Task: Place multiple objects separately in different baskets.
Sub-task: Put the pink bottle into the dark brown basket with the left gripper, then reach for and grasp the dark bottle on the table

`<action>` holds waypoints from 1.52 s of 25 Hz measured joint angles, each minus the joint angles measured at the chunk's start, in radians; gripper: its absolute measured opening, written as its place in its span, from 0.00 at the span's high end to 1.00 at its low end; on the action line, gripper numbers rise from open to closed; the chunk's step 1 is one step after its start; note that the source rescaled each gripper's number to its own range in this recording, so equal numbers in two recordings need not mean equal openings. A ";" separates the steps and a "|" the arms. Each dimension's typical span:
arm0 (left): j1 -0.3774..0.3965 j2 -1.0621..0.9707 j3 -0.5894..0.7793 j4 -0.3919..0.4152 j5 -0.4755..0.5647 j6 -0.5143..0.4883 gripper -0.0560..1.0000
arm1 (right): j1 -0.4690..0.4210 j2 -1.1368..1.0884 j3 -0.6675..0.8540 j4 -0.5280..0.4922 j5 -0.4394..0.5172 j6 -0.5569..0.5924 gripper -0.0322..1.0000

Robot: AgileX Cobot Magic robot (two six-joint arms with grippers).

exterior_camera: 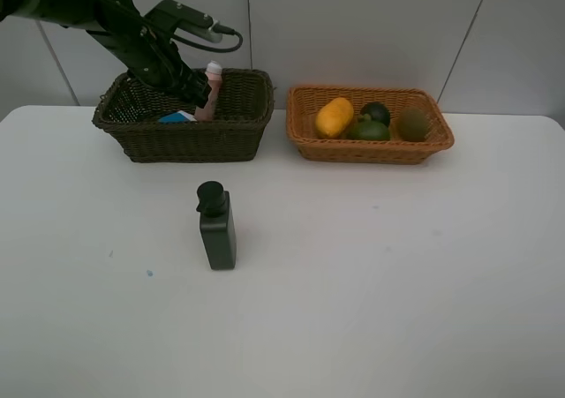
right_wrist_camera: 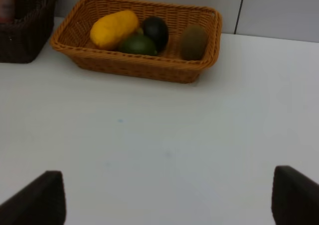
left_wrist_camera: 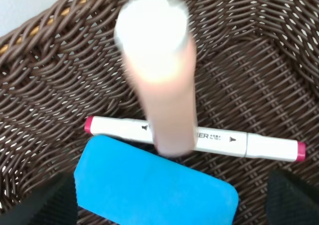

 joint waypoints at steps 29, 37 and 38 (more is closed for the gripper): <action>-0.218 -0.297 -0.001 -0.058 0.563 -0.482 0.00 | 0.000 0.000 0.000 0.000 0.000 0.000 0.00; -0.331 -0.299 -0.001 -0.006 0.683 -0.629 0.00 | 0.000 0.000 0.000 0.000 0.000 0.000 0.00; -0.339 -0.300 0.001 -0.006 0.686 -0.640 0.00 | 0.000 0.000 0.000 0.000 0.000 0.000 0.00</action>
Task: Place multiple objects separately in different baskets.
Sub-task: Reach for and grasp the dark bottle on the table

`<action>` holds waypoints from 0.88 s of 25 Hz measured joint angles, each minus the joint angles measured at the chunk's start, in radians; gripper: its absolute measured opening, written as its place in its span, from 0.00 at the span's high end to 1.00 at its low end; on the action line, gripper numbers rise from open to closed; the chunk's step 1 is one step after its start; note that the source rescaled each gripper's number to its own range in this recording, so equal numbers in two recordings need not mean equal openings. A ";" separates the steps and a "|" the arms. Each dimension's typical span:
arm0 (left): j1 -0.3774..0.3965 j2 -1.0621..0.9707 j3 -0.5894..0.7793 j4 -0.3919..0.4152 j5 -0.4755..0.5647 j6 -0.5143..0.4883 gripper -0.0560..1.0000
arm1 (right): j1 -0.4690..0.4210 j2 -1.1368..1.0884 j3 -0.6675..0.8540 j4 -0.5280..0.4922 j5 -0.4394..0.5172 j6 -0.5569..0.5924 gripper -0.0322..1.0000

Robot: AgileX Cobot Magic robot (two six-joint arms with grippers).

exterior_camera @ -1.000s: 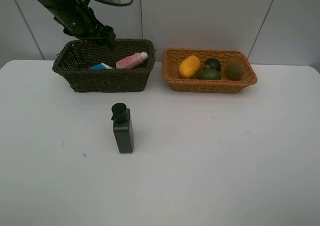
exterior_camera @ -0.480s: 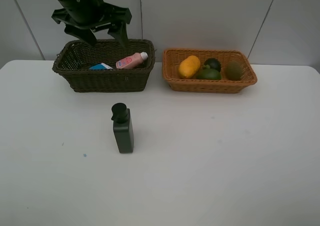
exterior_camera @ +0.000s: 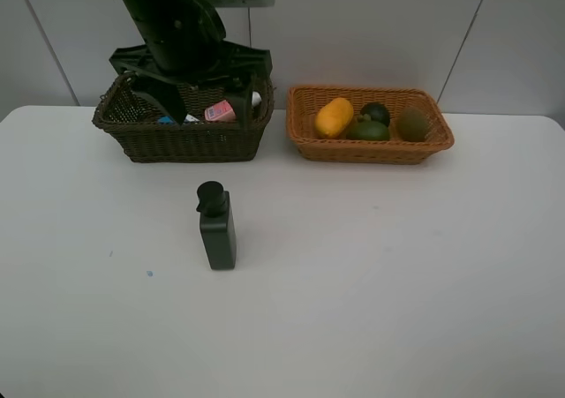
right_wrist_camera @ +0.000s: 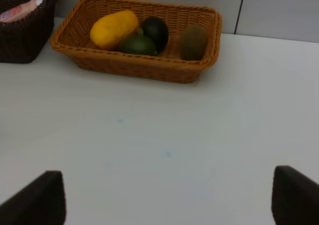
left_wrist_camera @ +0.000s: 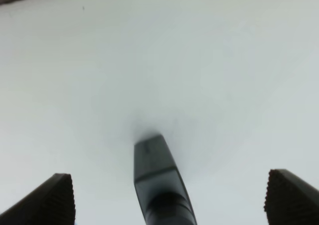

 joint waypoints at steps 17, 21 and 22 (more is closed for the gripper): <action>-0.021 0.036 0.215 -0.035 -0.134 -0.062 0.00 | 0.000 0.000 0.000 0.000 0.000 0.000 0.00; -0.037 0.085 0.215 -0.045 -0.166 -0.062 0.00 | 0.000 0.000 0.000 0.000 0.000 0.000 0.00; -0.040 0.096 0.215 -0.046 -0.171 -0.062 0.00 | 0.000 0.000 0.000 0.000 0.000 0.000 0.00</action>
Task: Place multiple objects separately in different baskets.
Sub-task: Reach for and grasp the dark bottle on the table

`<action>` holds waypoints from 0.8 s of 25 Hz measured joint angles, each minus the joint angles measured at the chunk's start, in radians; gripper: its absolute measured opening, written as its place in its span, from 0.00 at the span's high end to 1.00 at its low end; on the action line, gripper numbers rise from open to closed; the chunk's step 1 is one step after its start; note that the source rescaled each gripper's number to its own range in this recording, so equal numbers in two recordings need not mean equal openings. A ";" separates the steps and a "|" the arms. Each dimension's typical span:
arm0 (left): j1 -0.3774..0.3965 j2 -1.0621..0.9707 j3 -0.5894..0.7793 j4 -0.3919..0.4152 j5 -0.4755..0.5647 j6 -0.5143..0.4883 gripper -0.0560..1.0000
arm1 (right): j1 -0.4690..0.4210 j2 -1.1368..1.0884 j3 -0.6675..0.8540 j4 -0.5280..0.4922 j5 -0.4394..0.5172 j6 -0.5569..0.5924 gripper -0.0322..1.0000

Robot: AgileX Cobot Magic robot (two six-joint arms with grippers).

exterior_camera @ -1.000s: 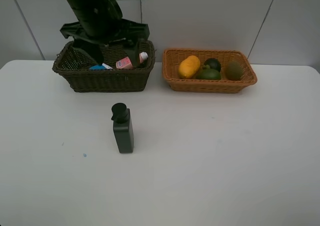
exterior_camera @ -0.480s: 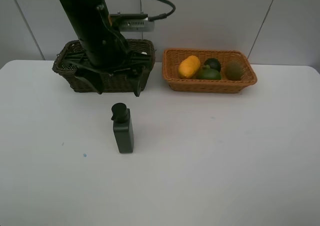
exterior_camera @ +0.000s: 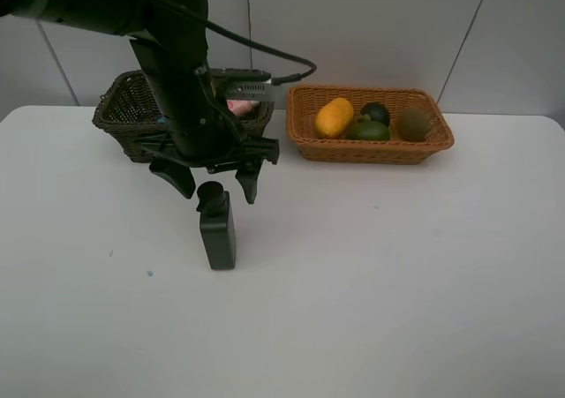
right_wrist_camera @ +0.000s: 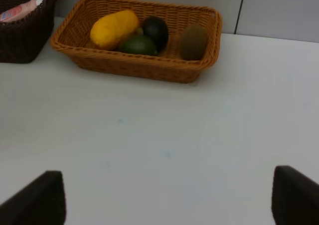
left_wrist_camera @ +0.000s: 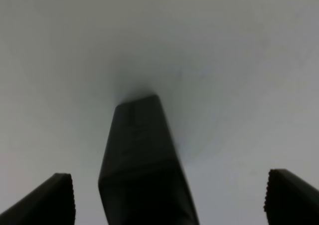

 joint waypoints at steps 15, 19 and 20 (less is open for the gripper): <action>-0.005 0.091 0.007 -0.011 0.006 0.002 0.00 | 0.000 0.000 0.000 0.000 0.000 0.000 0.00; -0.005 0.095 0.009 -0.011 0.008 0.002 0.02 | 0.000 0.000 0.000 0.000 0.000 0.000 0.00; -0.005 0.095 0.009 -0.011 0.008 0.003 0.08 | 0.000 0.000 0.000 0.000 0.000 0.000 0.00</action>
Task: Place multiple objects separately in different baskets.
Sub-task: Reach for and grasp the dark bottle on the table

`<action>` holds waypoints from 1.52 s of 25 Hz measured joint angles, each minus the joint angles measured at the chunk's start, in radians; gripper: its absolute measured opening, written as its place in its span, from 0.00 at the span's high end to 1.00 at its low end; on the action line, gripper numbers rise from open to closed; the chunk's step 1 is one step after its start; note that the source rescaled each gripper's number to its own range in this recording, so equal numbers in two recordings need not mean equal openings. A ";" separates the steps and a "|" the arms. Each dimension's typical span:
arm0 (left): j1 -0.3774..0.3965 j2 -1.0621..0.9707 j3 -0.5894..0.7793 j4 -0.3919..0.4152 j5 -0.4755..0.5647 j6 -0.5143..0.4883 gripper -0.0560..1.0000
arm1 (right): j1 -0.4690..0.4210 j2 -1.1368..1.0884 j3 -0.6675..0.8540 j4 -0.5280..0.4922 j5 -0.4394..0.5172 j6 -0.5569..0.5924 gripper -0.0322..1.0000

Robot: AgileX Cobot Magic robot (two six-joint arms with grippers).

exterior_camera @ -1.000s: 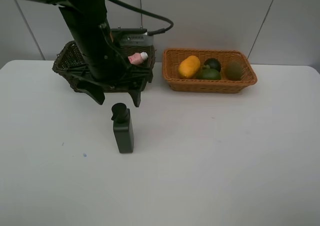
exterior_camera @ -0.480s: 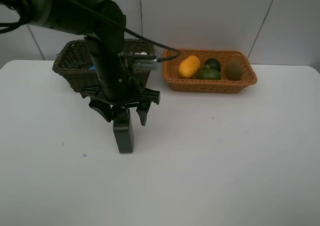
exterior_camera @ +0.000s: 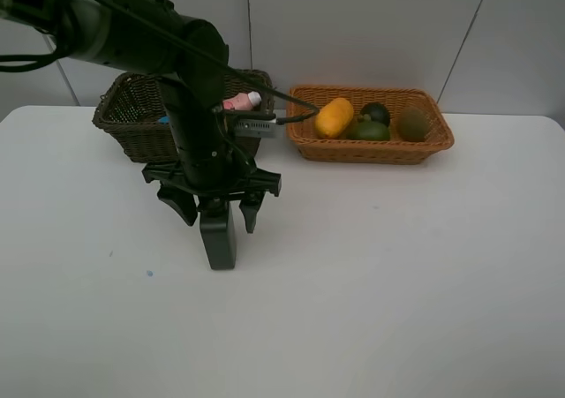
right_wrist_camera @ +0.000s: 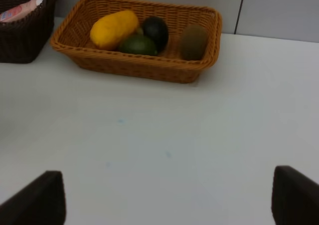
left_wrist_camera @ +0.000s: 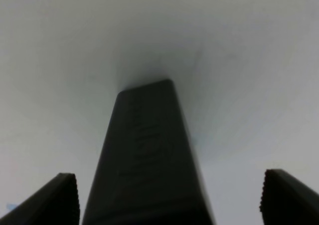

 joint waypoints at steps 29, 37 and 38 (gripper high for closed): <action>0.000 -0.003 0.000 -0.003 0.011 0.001 0.82 | 0.000 0.000 0.000 0.000 0.000 0.000 0.00; 0.000 -0.043 -0.114 0.050 0.186 0.001 0.82 | 0.000 0.000 0.000 0.000 0.000 0.000 0.00; 0.000 -0.043 -0.148 0.065 0.212 0.004 0.82 | 0.000 0.000 0.000 0.000 0.000 0.000 0.00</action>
